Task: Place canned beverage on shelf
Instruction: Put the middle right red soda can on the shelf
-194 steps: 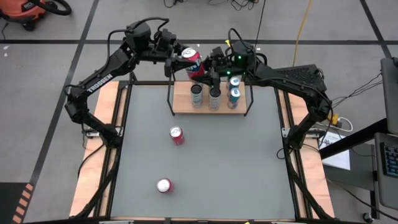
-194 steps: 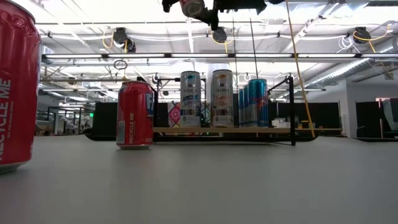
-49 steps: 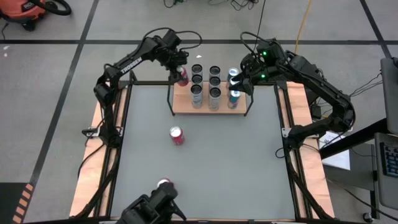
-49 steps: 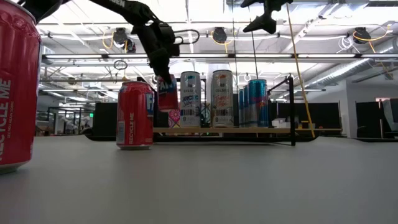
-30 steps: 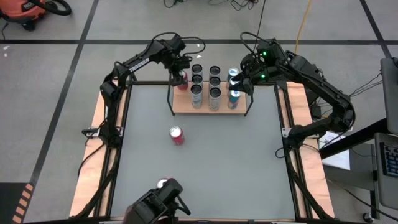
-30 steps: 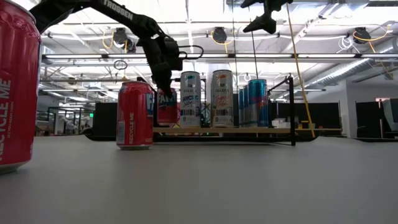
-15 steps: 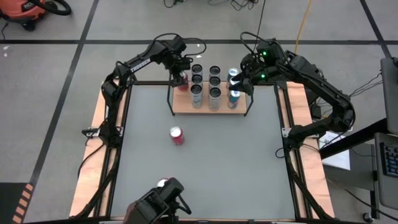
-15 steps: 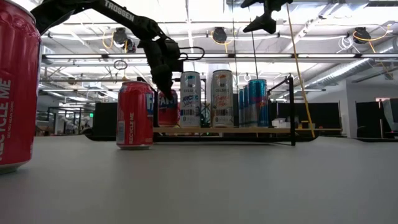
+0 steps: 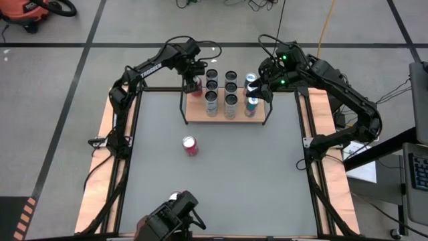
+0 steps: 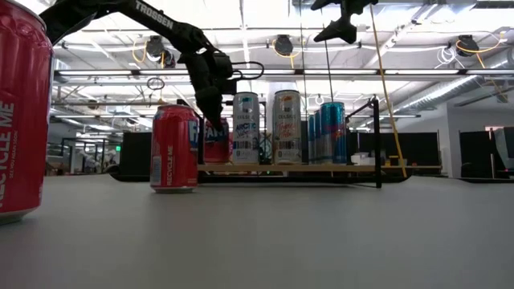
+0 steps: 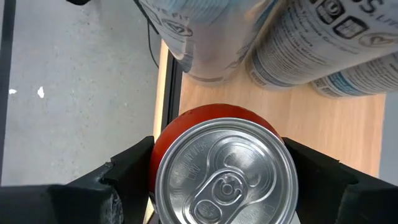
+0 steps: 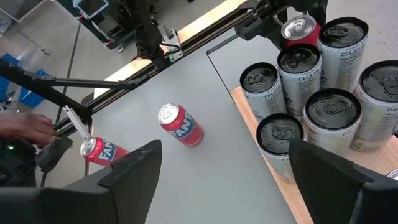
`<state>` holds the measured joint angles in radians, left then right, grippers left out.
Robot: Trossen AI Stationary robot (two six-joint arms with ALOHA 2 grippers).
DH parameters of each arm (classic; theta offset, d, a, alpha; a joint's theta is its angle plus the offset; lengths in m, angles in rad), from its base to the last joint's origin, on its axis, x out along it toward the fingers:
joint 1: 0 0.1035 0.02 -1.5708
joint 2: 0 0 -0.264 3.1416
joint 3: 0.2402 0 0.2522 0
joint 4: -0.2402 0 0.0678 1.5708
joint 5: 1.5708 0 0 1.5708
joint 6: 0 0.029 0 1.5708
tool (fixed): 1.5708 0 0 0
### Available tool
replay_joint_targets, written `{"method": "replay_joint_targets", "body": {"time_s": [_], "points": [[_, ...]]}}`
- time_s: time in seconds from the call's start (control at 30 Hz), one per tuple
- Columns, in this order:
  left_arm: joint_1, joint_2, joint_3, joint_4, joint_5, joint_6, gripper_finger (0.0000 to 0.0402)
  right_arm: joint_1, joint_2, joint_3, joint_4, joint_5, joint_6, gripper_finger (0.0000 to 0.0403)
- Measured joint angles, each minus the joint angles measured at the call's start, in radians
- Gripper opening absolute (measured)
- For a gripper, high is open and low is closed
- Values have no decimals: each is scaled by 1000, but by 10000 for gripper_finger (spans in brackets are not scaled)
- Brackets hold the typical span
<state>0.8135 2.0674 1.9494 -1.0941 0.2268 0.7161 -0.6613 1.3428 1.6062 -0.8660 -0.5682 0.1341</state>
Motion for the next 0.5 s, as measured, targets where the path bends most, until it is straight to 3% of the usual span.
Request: {"method": "replay_joint_targets", "body": {"time_s": [0.5], "points": [[-3,-6,-36,44,7,-3,319,0,0,0,0,0,6,311]]}}
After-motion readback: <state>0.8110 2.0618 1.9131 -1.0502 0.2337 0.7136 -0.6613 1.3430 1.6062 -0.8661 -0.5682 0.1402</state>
